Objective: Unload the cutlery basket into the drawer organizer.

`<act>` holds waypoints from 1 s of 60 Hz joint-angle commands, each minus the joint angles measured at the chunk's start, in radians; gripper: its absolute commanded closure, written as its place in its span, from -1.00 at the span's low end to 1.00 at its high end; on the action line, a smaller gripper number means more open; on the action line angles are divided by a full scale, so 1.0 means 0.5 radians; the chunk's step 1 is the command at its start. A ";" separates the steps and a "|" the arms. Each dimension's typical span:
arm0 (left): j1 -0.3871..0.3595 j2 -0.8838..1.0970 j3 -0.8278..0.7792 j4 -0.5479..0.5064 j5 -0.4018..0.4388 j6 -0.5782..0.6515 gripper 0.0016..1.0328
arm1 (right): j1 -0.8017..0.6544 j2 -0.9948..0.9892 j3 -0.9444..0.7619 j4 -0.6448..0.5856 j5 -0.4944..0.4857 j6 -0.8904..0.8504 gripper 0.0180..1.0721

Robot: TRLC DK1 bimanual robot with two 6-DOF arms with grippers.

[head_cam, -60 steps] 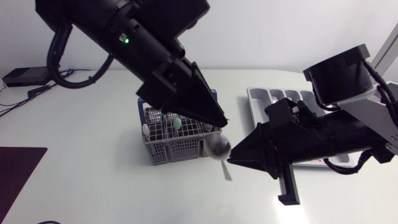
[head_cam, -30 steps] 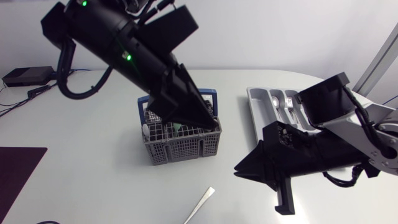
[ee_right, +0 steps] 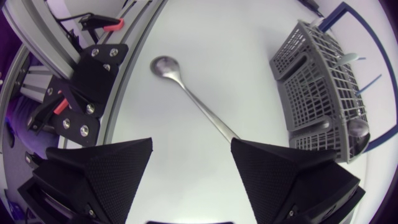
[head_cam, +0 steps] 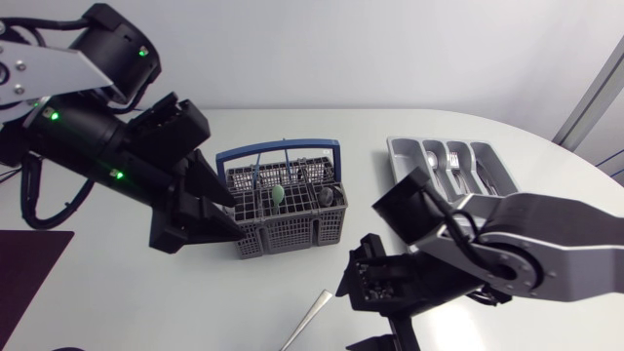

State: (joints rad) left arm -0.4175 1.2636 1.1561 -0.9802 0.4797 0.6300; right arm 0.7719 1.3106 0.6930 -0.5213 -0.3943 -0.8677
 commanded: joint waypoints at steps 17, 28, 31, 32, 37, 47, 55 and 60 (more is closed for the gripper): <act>0.335 -0.242 -0.530 0.261 -0.002 0.197 -0.50 | 0.269 0.674 0.421 0.042 0.135 -0.290 -0.88; 0.541 -0.306 -0.732 0.383 0.010 0.335 -0.50 | 0.392 0.981 0.660 -0.074 0.163 -0.418 -0.78; 0.593 -0.324 -0.769 0.383 0.035 0.381 -0.50 | 0.414 1.030 0.697 -0.102 0.163 -0.443 -0.72; 0.614 -0.331 -0.781 0.387 0.044 0.397 -0.50 | 0.420 1.045 0.706 -0.108 0.163 -0.449 -0.70; 0.666 -0.361 -0.843 0.414 0.056 0.443 -0.50 | 0.456 1.094 0.743 -0.129 0.163 -0.480 -0.60; 0.798 -0.361 -0.928 0.457 0.142 0.544 -0.50 | 0.499 1.195 0.832 -0.160 0.160 -0.507 -0.28; 0.857 -0.358 -0.978 0.485 0.160 0.590 -0.50 | 0.549 1.229 0.875 -0.160 0.160 -0.520 0.05; 0.890 -0.361 -0.990 0.485 0.170 0.618 -0.50 | 0.567 1.251 0.884 -0.163 0.160 -0.529 0.17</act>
State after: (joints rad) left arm 0.0105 1.0870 0.6891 -0.7414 0.5495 0.8963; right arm 1.0374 1.9080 1.1206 -0.5842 -0.3161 -1.1019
